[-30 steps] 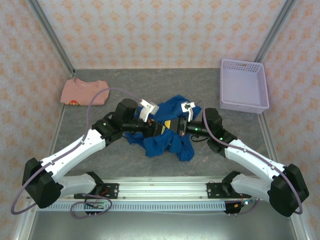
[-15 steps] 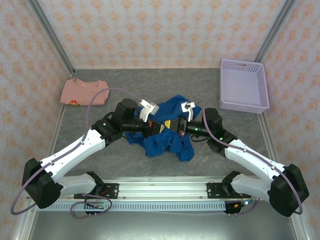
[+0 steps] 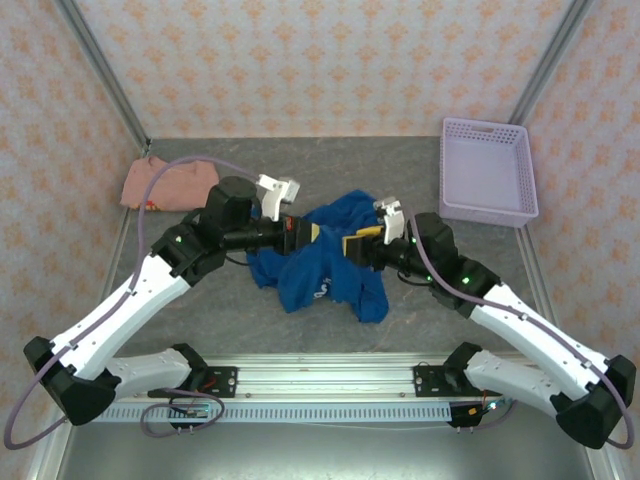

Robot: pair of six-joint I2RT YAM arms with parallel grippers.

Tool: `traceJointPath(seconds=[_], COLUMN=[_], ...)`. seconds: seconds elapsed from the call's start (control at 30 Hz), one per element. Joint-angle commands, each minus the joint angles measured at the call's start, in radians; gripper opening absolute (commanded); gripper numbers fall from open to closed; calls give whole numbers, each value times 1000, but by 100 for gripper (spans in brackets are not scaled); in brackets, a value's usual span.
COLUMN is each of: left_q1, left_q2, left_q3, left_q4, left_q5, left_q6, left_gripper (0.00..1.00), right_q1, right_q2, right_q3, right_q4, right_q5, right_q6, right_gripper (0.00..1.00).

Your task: Fold the inside-out t-shirt

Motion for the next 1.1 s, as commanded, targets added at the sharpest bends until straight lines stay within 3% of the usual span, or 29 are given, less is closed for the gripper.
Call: traceJointPath(seconds=[0.0,0.13,0.27,0.3,0.4,0.5,0.63,0.7,0.8,0.9,1.07], left_q1=[-10,-74,-96,-96,-95,-94,-90,-89,-89,-96,-115], left_q2=[31,62,59,52,17,-27,-95,-104,-50,58,251], left_q3=[87,159,145,136,112,72,-63,-147,-225,-257,-235], left_q4=[-135,-175,-112,-90,-39,-17,3,28,60,138,191], left_q5=[-34,-69,-59,-55,-73,-126,-245,-286,-276,-199,-184], left_q6=[-49,-38,-63,-85,-85,-32,39,51,55,25,16], left_gripper=[0,0,0,0,0,1,48,60,62,62,63], right_q1=[65,123,138,138,138,136,135,132,122,119,119], right_q2=[-12,58,133,140,107,34,-79,-134,-213,-252,-271], right_q3=[29,22,-16,-22,-62,-127,-255,-321,-407,-451,-475], right_q4=[-41,75,276,288,248,158,122,138,155,129,115], right_q5=[10,-39,-79,-52,46,102,135,145,165,182,198], right_q6=[-131,-100,-18,-5,-11,-6,70,115,173,192,205], right_gripper=[52,59,59,52,16,0,0,0,0,0,1])
